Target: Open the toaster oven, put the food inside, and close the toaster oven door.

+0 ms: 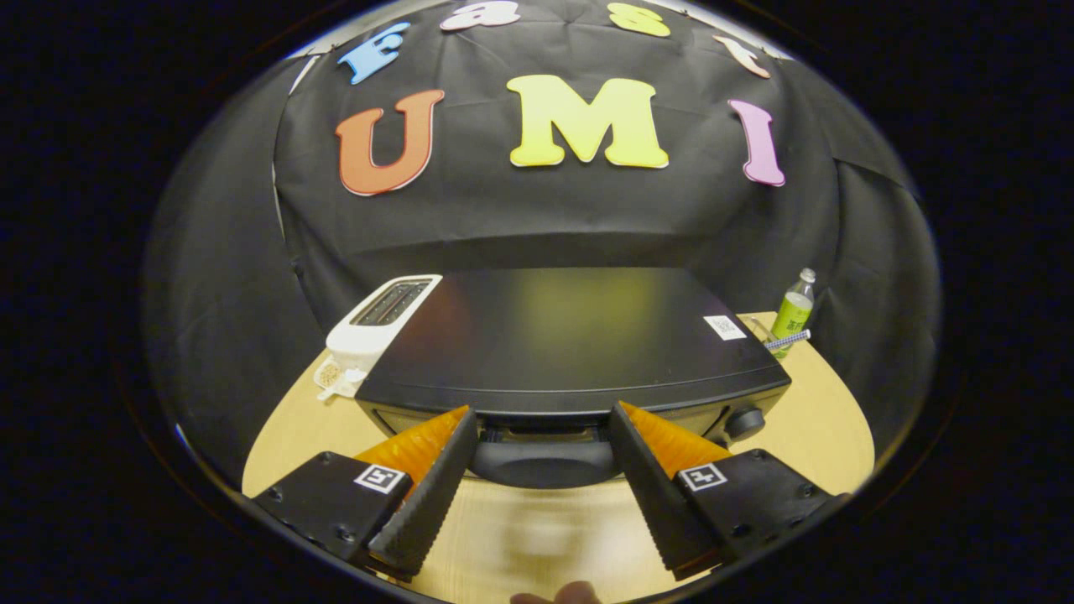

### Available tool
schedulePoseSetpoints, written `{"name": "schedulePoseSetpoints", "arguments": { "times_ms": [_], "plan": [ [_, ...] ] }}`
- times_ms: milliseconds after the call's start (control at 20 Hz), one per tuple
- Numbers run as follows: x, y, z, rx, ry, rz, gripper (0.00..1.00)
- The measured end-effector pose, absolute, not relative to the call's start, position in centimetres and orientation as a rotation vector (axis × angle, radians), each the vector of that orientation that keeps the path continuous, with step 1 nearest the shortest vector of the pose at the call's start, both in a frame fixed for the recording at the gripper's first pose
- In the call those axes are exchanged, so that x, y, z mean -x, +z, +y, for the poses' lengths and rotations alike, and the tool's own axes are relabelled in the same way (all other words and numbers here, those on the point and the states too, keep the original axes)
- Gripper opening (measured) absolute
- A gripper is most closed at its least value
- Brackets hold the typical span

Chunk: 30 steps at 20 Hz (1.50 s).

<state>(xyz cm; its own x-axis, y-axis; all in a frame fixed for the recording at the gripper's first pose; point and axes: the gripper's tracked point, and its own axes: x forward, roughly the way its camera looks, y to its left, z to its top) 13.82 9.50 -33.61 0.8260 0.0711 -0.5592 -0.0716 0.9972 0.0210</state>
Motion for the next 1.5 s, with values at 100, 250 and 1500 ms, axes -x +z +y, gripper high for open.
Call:
{"name": "schedulePoseSetpoints", "arguments": {
  "times_ms": [100, 250, 1500],
  "plan": [
    [-14.0, -33.9, 9.4, 0.008, 0.070, 0.589, 1.00],
    [-13.7, -33.9, 9.5, 0.008, 0.069, 0.587, 1.00],
    [0.0, -42.1, 8.8, -0.015, 0.080, 0.863, 1.00]
  ]
}}
